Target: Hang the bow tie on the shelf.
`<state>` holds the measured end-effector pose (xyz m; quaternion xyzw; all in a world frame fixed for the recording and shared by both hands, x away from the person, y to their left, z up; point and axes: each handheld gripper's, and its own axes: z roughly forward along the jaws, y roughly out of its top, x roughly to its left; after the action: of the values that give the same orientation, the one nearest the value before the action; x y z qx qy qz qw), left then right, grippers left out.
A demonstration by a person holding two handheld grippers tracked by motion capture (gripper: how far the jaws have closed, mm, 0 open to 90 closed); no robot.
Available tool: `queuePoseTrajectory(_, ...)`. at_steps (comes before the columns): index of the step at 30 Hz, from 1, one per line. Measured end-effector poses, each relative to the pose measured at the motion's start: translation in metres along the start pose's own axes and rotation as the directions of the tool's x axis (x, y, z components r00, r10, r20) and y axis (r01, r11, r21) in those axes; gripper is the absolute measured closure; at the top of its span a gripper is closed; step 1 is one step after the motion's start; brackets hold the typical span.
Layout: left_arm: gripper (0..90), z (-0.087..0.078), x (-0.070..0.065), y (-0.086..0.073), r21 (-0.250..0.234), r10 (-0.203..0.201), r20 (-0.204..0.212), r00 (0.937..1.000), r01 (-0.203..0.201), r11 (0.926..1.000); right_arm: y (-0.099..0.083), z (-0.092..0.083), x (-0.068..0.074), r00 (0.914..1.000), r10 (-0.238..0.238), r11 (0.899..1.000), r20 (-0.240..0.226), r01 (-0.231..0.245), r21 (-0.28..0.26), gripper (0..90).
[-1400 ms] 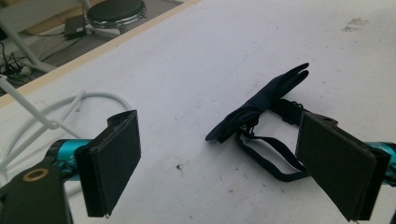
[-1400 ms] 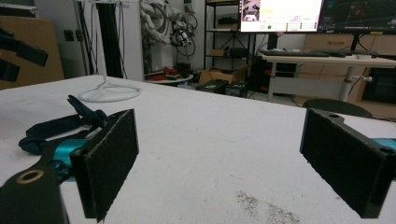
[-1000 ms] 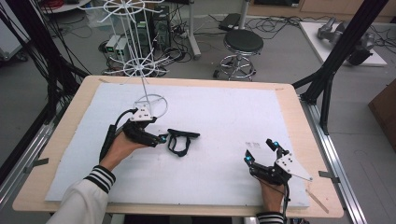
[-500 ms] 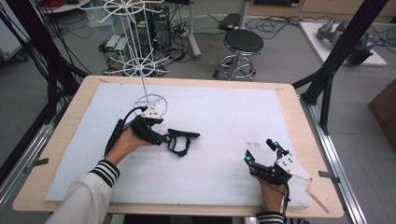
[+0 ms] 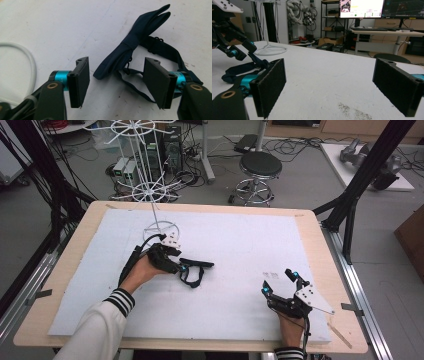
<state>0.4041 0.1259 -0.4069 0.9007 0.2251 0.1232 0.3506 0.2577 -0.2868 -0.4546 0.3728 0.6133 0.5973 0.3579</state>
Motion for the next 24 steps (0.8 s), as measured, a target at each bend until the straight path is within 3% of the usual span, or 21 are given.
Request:
queuePoseTrajectory(8, 49.7, 0.004, 0.0, 0.003, 0.051, 0.03, -0.007, 0.9995, -0.029, 0.9983, 0.0, 0.0, 0.0, 1.0, 0.003, 1.0, 0.001, -0.003, 0.0, 10.7)
queuePoseTrajectory(10, 53.1, 0.006, 0.0, 0.004, 0.063, 0.019, -0.009, 0.9998, -0.019, 0.9979, 0.0, 0.0, 0.0, 1.0, 0.003, 1.0, 0.001, -0.003, -0.002, 10.7)
queuePoseTrajectory(18, 63.2, 0.011, -0.002, 0.005, 0.105, 0.039, -0.022, 0.999, -0.037, 0.9937, 0.0, -0.001, -0.001, 1.0, 0.002, 1.0, -0.001, -0.002, -0.008, 10.7)
queuePoseTrajectory(21, 68.9, 0.012, -0.004, 0.005, 0.102, 0.037, -0.04, 0.9985, -0.033, 0.9943, 0.0, -0.001, -0.002, 0.9999, 0.011, 1.0, -0.001, -0.011, -0.015, 10.7)
queuePoseTrajectory(24, 80.9, 0.011, -0.005, 0.006, 0.11, 0.05, -0.035, 0.9981, -0.045, 0.9929, 0.0, -0.001, -0.001, 0.9999, 0.01, 1.0, -0.001, -0.01, -0.014, 10.7)
